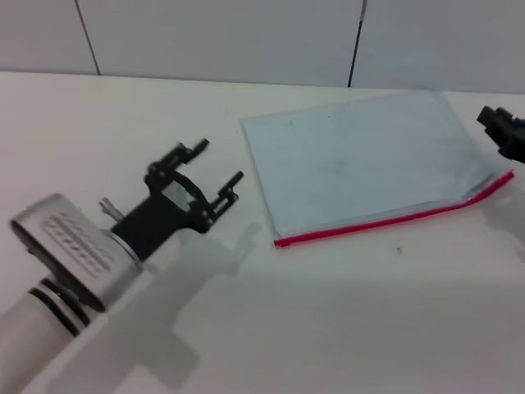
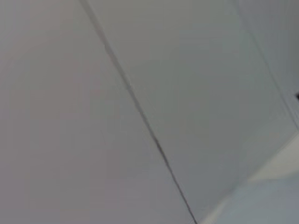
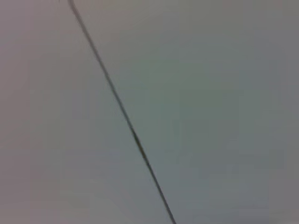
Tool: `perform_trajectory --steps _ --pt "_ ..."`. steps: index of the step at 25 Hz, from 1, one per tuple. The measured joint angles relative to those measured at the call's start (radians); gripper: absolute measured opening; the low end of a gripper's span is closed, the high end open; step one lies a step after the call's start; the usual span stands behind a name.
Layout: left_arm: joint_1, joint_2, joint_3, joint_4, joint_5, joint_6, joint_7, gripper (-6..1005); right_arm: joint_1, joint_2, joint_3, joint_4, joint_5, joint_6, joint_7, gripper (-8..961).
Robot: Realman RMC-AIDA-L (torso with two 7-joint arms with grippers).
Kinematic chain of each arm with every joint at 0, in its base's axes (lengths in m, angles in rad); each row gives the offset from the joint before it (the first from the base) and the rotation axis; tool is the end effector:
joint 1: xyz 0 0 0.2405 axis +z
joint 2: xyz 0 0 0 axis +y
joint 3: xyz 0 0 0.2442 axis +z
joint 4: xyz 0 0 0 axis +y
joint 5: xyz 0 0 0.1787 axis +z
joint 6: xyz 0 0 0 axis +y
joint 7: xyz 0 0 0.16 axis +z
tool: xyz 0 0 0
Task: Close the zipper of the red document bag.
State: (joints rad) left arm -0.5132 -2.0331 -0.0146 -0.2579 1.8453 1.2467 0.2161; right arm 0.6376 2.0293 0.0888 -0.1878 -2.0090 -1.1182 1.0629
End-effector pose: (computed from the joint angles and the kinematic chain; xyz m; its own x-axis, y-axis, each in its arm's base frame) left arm -0.2456 0.3076 -0.0489 0.8907 -0.2243 0.3953 0.2428 -0.5004 -0.8311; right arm 0.2815 0.3716 0.0175 0.4731 -0.2809 -0.8351 -0.8542 -0.3782 -0.3567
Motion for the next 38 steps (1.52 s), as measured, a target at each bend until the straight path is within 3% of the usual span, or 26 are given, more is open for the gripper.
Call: perform_trajectory --steps 5,10,12,18,23,29,38 --pt "0.004 0.002 -0.001 0.08 -0.017 0.075 -0.224 638 -0.059 0.003 0.149 0.09 0.0 -0.155 -0.319 304" --pt "0.006 0.002 -0.002 0.101 -0.107 0.088 -0.325 752 -0.098 0.005 0.204 0.175 0.0 -0.227 -0.54 535" --pt "0.006 0.003 -0.002 0.106 -0.16 0.089 -0.393 752 -0.119 0.006 0.231 0.219 0.0 -0.254 -0.659 639" --pt "0.006 0.007 -0.002 0.164 -0.207 0.093 -0.548 752 -0.156 0.008 0.29 0.318 0.0 -0.27 -0.877 760" --pt "0.008 0.008 -0.001 0.176 -0.218 0.134 -0.565 753 -0.158 0.008 0.297 0.322 0.0 -0.271 -0.875 760" --pt "0.035 0.008 0.001 0.177 -0.217 0.3 -0.559 751 -0.158 0.008 0.303 0.334 0.0 -0.272 -0.873 760" --pt "0.033 0.01 0.008 0.178 -0.211 0.326 -0.573 741 -0.167 0.008 0.304 0.336 0.0 -0.297 -0.863 761"
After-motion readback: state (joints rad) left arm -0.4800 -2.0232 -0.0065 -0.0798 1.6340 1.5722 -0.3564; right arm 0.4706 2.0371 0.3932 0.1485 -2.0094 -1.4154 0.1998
